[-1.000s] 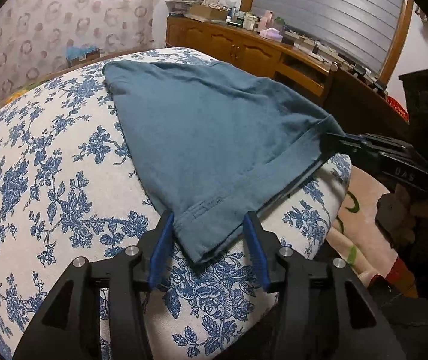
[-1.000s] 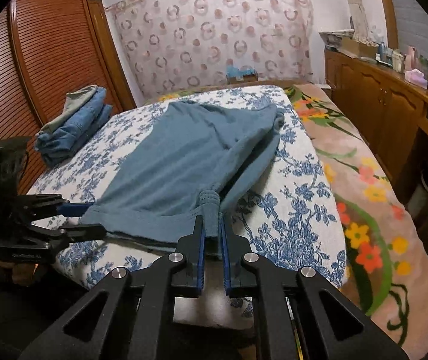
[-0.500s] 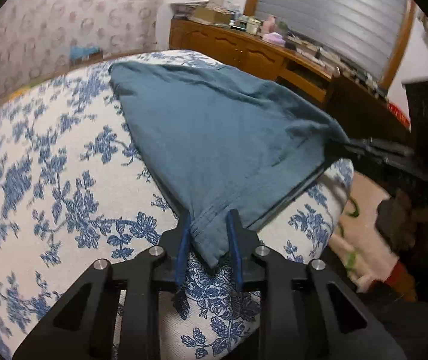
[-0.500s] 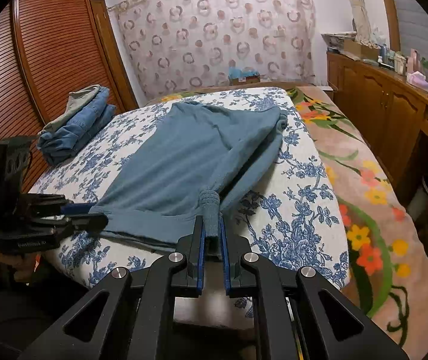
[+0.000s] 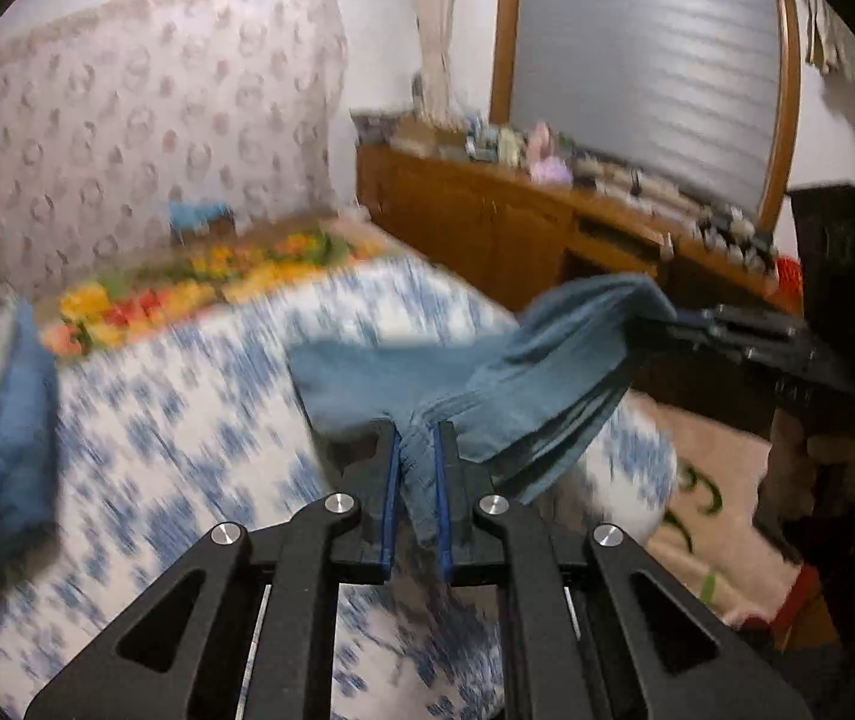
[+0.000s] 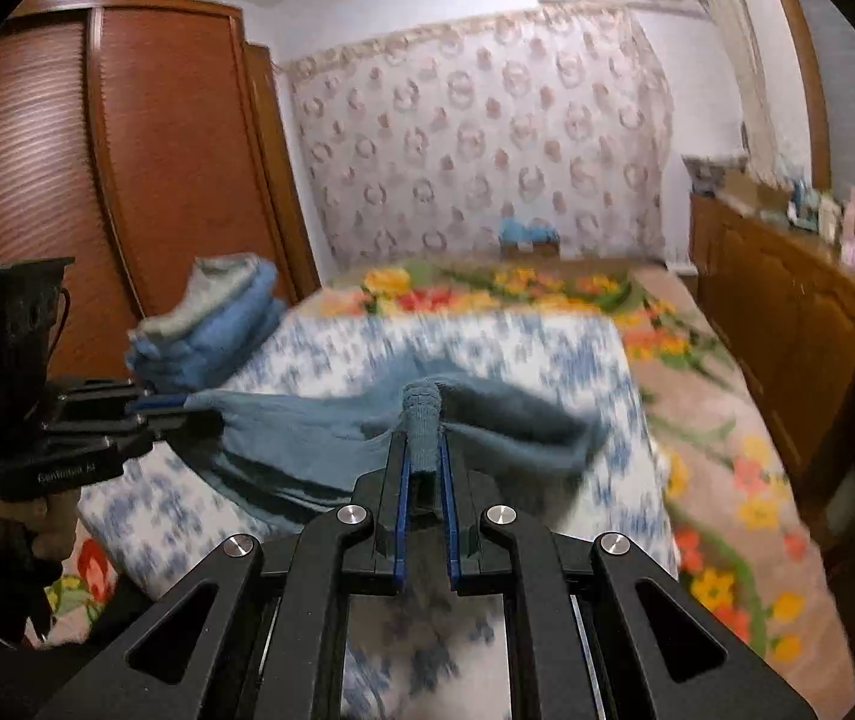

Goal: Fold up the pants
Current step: 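Lift the shorts with both tools and fold the legs toward the waistband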

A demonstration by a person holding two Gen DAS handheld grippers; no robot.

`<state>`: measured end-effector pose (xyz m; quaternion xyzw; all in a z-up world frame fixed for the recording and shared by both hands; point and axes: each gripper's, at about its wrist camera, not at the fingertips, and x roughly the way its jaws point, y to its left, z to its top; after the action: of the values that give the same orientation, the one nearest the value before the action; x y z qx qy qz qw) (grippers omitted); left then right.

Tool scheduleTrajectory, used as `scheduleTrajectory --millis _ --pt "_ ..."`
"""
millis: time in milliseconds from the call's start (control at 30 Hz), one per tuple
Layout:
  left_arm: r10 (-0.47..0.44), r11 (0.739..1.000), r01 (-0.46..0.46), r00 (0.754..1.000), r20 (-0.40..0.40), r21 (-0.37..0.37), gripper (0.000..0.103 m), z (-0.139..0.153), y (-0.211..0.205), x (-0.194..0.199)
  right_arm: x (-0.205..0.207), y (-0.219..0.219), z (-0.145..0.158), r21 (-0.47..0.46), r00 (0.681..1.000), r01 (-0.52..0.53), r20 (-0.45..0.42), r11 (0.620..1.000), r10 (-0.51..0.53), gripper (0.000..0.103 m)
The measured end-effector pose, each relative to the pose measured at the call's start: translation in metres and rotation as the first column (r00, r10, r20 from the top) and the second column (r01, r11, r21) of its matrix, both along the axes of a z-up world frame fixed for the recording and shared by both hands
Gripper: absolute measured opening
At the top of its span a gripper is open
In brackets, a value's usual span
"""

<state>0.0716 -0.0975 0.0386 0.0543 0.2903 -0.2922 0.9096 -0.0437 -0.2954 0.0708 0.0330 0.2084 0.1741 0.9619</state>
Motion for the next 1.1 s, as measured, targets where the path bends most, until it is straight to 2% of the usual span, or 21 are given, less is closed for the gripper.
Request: scheduleTrajectory --millis 133,267,367,433,533,633,700,767,867,1100 --pt "0.022 0.999 -0.019 0.996 0.089 -0.038 0.011 0.048 0.013 -0.002 -0.003 0.007 0.039 0.002 0.996 -0.036 0.081 0.999 0.036 0.009" --pt "0.056 0.997 -0.048 0.988 0.141 -0.059 0.011 0.077 0.029 0.003 -0.006 0.018 0.074 -0.012 0.986 -0.08 0.145 0.997 0.081 0.009" --pt "0.092 0.995 -0.083 0.983 0.156 -0.061 0.011 0.085 0.04 0.019 0.008 0.026 0.088 -0.032 0.982 -0.094 0.159 0.995 0.098 0.009" --pt "0.133 0.991 -0.13 0.976 0.171 -0.031 0.011 0.085 0.044 0.041 0.032 0.031 0.091 -0.038 0.983 -0.11 0.142 0.993 0.114 0.009" --pt "0.182 0.983 -0.178 0.97 0.159 -0.039 0.011 0.089 0.056 0.081 0.08 0.038 0.099 -0.07 0.986 -0.104 0.127 0.992 0.112 0.009" --pt "0.24 0.971 -0.235 0.952 0.192 -0.048 0.011 0.106 0.066 0.106 0.124 0.04 0.116 -0.063 0.986 -0.088 0.135 0.994 0.095 0.009" --pt "0.261 0.965 -0.256 0.941 0.215 -0.052 0.011 0.116 0.071 0.115 0.138 0.047 0.128 -0.045 0.983 -0.089 0.155 0.995 0.095 0.009" --pt "0.264 0.964 -0.262 0.939 0.222 -0.038 0.011 0.114 0.075 0.114 0.146 0.059 0.125 -0.042 0.982 -0.089 0.163 0.995 0.095 0.009" --pt "0.266 0.963 -0.27 0.944 0.197 -0.004 0.011 0.09 0.079 0.11 0.148 0.066 0.098 -0.052 0.985 -0.1 0.136 0.994 0.107 0.009" --pt "0.236 0.967 -0.239 0.97 0.05 0.082 0.011 -0.001 0.085 0.083 0.156 0.08 0.006 -0.107 0.987 -0.154 -0.063 0.982 0.148 0.009"
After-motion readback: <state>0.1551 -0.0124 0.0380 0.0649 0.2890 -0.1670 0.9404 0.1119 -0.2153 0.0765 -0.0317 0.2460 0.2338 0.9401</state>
